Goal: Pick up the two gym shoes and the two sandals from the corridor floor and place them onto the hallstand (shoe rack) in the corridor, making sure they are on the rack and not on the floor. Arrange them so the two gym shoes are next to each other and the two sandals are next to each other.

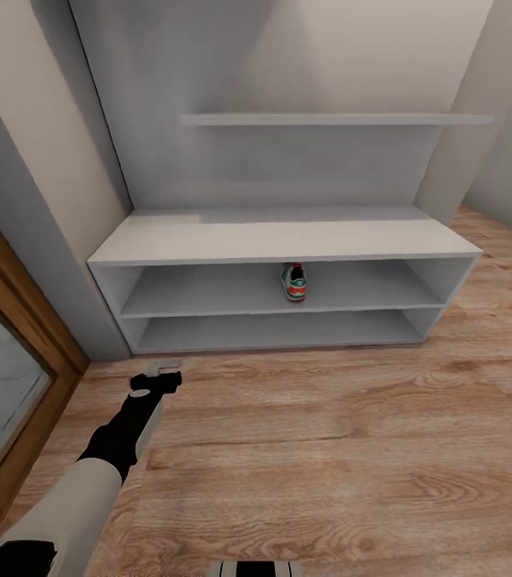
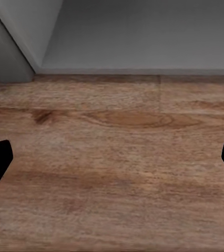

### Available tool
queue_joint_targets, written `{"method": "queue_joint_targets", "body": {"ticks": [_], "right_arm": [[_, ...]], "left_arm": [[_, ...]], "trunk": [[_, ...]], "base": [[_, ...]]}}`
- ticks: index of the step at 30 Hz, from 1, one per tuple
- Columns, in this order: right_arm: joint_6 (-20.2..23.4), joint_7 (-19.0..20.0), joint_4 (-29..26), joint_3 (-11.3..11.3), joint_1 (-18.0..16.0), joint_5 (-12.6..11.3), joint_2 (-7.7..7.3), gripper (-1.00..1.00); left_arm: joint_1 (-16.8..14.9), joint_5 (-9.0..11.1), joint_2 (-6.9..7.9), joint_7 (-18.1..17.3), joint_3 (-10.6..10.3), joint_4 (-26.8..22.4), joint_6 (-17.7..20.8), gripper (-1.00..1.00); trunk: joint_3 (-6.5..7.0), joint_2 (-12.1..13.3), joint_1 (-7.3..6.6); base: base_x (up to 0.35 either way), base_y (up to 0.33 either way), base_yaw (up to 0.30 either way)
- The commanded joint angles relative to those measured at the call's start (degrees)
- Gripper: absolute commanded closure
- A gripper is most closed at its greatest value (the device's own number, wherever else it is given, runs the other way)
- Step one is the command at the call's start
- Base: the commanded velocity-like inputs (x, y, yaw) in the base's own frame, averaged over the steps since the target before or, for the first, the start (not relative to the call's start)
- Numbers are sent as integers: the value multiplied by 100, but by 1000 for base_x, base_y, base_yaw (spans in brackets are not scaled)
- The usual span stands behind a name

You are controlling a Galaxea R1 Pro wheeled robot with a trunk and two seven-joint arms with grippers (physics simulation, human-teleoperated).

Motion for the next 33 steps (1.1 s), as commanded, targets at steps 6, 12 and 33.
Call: {"method": "queue_joint_targets", "body": {"ticks": [6, 12, 33], "right_arm": [[24, -61, -5, 0, -3, -65, -4, 100], [26, -61, -5, 0, -2, -65, -2, 100], [21, -70, 382, 4071, -2, -135, 1291, 100]], "left_arm": [[-1, 8, -1, 23, -12, -8, 31, -100], [-1, 8, -1, 21, -13, -8, 31, -100], [65, -17, 403, -1763, -14, 411, -329, -100]], "trunk": [[-47, -2, -1], [-66, -2, -1], [-67, -2, -1]], "base": [[0, 0, 187], [0, 0, 86], [0, 0, 1]]}}
